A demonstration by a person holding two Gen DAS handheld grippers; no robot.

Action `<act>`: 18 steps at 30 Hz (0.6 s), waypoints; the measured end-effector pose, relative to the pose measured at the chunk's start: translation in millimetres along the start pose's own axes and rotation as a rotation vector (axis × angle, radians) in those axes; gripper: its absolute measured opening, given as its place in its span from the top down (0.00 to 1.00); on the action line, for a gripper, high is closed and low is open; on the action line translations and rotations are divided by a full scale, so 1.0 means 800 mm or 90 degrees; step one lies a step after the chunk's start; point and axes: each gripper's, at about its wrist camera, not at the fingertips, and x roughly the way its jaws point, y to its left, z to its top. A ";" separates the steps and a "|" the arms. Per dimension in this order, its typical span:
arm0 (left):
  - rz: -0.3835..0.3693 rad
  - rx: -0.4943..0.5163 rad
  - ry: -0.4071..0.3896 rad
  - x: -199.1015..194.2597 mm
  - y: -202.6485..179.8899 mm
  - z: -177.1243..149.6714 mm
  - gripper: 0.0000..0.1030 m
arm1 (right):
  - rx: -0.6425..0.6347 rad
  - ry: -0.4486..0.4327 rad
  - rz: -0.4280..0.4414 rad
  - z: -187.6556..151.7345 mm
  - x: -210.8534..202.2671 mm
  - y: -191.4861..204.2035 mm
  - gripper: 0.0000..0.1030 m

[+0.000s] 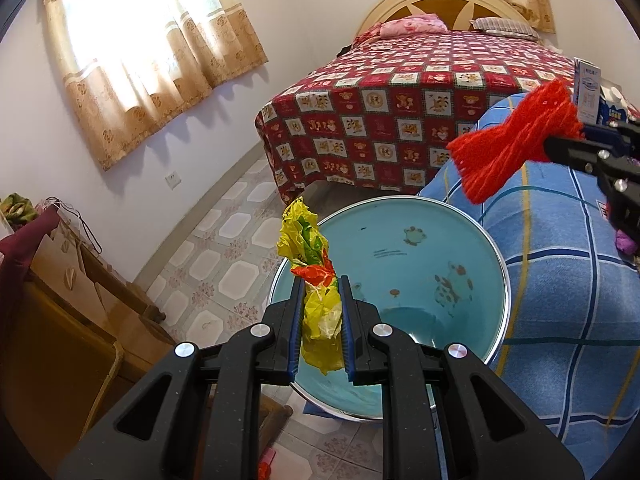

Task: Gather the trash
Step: 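Carry both items over the blue bin and open both tools to drop them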

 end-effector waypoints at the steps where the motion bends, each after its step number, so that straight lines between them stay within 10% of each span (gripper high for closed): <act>1: 0.000 -0.001 0.000 0.000 0.000 0.000 0.84 | -0.002 0.003 0.002 0.000 0.002 0.000 0.83; 11: -0.012 -0.014 -0.003 0.003 0.001 0.001 0.74 | -0.018 0.023 0.033 -0.005 0.021 0.021 0.81; 18: -0.005 -0.016 -0.010 0.003 -0.005 0.000 0.50 | -0.004 0.027 0.038 -0.012 0.026 0.023 0.54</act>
